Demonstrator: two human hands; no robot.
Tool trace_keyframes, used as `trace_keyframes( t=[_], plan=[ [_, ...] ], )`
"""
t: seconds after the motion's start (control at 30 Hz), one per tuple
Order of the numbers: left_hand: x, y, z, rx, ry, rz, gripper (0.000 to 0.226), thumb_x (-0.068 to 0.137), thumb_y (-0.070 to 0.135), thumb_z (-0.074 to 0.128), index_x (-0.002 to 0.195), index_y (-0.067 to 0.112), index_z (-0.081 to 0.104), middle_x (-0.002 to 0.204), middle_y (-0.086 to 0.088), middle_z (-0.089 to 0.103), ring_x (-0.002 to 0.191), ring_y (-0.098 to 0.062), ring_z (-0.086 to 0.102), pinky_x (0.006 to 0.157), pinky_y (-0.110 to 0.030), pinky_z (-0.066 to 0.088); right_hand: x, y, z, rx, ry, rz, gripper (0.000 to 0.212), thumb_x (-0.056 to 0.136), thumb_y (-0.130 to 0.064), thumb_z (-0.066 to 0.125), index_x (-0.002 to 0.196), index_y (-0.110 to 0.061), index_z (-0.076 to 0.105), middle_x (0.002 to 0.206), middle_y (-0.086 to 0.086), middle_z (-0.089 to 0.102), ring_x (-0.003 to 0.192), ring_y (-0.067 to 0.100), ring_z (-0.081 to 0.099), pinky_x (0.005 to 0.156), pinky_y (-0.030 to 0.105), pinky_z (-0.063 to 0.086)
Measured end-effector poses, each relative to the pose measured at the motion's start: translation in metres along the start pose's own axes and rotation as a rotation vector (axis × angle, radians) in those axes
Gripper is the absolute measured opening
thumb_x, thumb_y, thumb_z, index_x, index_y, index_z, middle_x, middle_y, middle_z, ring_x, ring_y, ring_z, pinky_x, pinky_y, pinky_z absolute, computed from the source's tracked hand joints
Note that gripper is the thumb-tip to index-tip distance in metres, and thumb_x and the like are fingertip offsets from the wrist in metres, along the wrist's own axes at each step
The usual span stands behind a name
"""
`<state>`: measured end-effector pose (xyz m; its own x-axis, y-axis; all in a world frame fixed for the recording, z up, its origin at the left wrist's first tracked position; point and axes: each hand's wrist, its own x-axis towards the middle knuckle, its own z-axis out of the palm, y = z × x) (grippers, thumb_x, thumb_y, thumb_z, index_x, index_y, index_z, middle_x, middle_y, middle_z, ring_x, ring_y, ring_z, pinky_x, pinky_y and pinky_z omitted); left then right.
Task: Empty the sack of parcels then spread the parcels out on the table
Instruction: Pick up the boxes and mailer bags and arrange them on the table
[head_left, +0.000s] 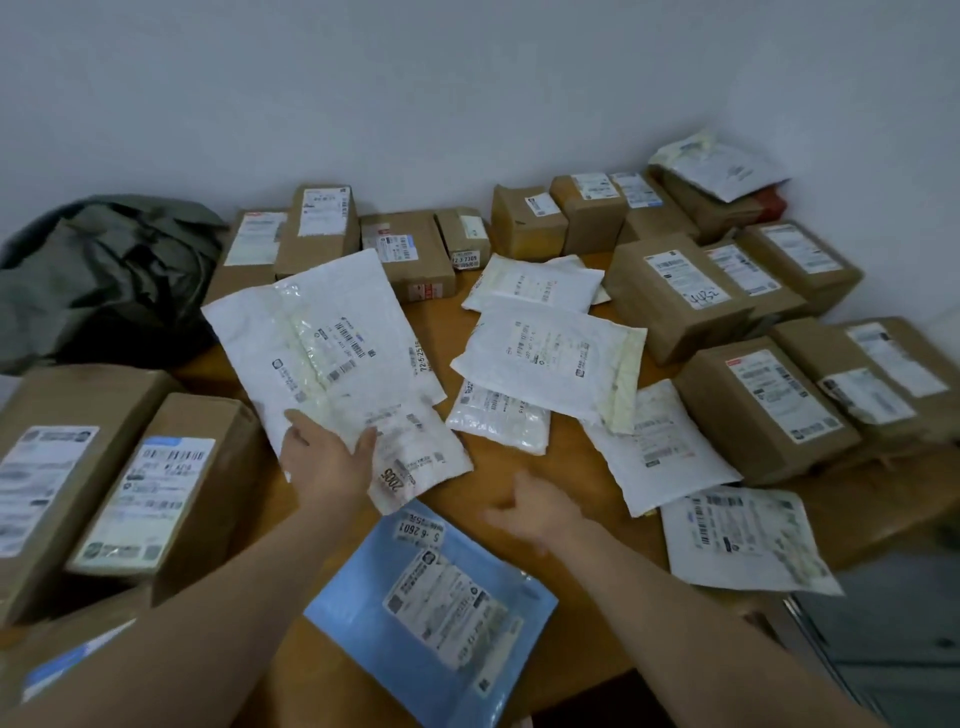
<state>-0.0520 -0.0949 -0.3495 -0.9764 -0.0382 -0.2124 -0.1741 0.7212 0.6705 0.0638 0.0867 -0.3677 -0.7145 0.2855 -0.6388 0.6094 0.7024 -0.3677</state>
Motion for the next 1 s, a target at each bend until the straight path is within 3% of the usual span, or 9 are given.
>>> trace_keyframes(
  t=[0.1, 0.2, 0.27, 0.33, 0.4, 0.5, 0.73, 0.9, 1.0],
  plan=[
    [-0.028, -0.014, 0.004, 0.305, 0.017, 0.218, 0.079, 0.091, 0.052, 0.046, 0.152, 0.023, 0.006, 0.156, -0.018, 0.007, 0.143, -0.036, 0.006, 0.115, -0.05, 0.015, -0.013, -0.019, 0.024, 0.175, -0.08, -0.017, 0.024, 0.091, -0.03, 0.054, 0.097, -0.007, 0.057, 0.094, 0.013, 0.06, 0.082, 0.026, 0.065, 0.076, 0.04, 0.057],
    [-0.058, -0.027, 0.016, 0.516, -0.333, 0.415, 0.089, 0.066, 0.089, 0.012, 0.145, 0.05, -0.003, 0.157, -0.001, -0.021, 0.145, -0.028, -0.016, 0.114, -0.056, 0.003, -0.002, -0.028, 0.01, -0.011, 0.284, -0.103, 0.024, 0.095, -0.029, 0.046, 0.106, -0.013, 0.059, 0.108, 0.008, 0.059, 0.098, 0.022, 0.059, 0.082, 0.037, 0.054],
    [-0.071, -0.04, 0.029, 0.698, -0.539, 0.479, 0.102, 0.055, 0.097, 0.02, 0.14, 0.054, -0.019, 0.146, 0.002, -0.042, 0.14, -0.027, -0.031, 0.109, -0.065, -0.002, 0.016, -0.024, -0.008, -0.224, 0.434, -0.174, 0.026, 0.094, -0.028, 0.047, 0.117, -0.022, 0.057, 0.132, 0.007, 0.043, 0.125, 0.025, 0.039, 0.098, 0.038, 0.043],
    [-0.074, -0.053, 0.036, 0.854, -0.63, 0.493, 0.115, 0.058, 0.092, 0.041, 0.138, 0.049, -0.03, 0.142, -0.001, -0.049, 0.138, -0.029, -0.034, 0.106, -0.069, -0.003, 0.039, -0.016, -0.018, -0.393, 0.31, -0.185, 0.038, 0.094, -0.029, 0.047, 0.133, -0.03, 0.049, 0.153, 0.008, 0.017, 0.142, 0.03, 0.009, 0.116, 0.046, 0.018],
    [-0.065, -0.062, 0.036, 0.911, -0.618, 0.458, 0.119, 0.062, 0.086, 0.05, 0.136, 0.046, -0.035, 0.145, -0.004, -0.045, 0.14, -0.03, -0.031, 0.105, -0.071, -0.002, 0.056, -0.008, -0.017, -0.41, 0.191, -0.141, 0.049, 0.096, -0.024, 0.043, 0.144, -0.029, 0.033, 0.158, 0.003, 0.007, 0.145, 0.028, 0.001, 0.118, 0.052, 0.005],
    [-0.048, -0.071, 0.024, 0.932, -0.589, 0.423, 0.116, 0.065, 0.084, 0.048, 0.134, 0.046, -0.037, 0.15, -0.004, -0.039, 0.142, -0.029, -0.027, 0.106, -0.07, 0.002, 0.062, 0.006, -0.007, -0.383, 0.208, -0.16, 0.048, 0.099, -0.016, 0.035, 0.146, -0.017, 0.029, 0.154, 0.003, 0.023, 0.142, 0.023, 0.019, 0.116, 0.05, 0.015],
    [-0.051, -0.059, 0.027, 0.874, -0.578, 0.363, 0.122, 0.059, 0.089, 0.047, 0.137, 0.044, -0.034, 0.15, -0.008, -0.038, 0.142, -0.032, -0.025, 0.108, -0.069, 0.005, 0.012, 0.035, 0.013, -0.319, 0.324, -0.164, 0.031, 0.098, -0.021, 0.035, 0.109, -0.009, 0.061, 0.115, 0.005, 0.059, 0.103, 0.022, 0.056, 0.1, 0.031, 0.04],
    [-0.056, -0.03, 0.042, 0.621, -0.436, 0.367, 0.109, 0.057, 0.092, 0.029, 0.146, 0.033, 0.011, 0.156, -0.007, -0.023, 0.144, -0.028, -0.021, 0.11, -0.065, 0.003, -0.026, 0.055, 0.021, -0.415, 0.393, -0.161, 0.058, 0.093, -0.037, 0.014, 0.077, -0.014, 0.064, 0.076, 0.003, 0.059, 0.074, 0.018, 0.052, 0.107, 0.03, 0.027],
    [-0.063, -0.014, 0.059, 0.493, -0.343, 0.615, 0.093, 0.065, 0.079, 0.015, 0.14, 0.027, 0.033, 0.159, -0.009, -0.005, 0.147, -0.028, -0.009, 0.112, -0.061, 0.004, -0.032, 0.065, 0.032, -0.37, 0.516, -0.128, 0.063, 0.082, -0.047, 0.01, 0.069, -0.018, 0.064, 0.074, 0.0, 0.062, 0.074, 0.016, 0.055, 0.094, 0.035, 0.041]
  ],
)
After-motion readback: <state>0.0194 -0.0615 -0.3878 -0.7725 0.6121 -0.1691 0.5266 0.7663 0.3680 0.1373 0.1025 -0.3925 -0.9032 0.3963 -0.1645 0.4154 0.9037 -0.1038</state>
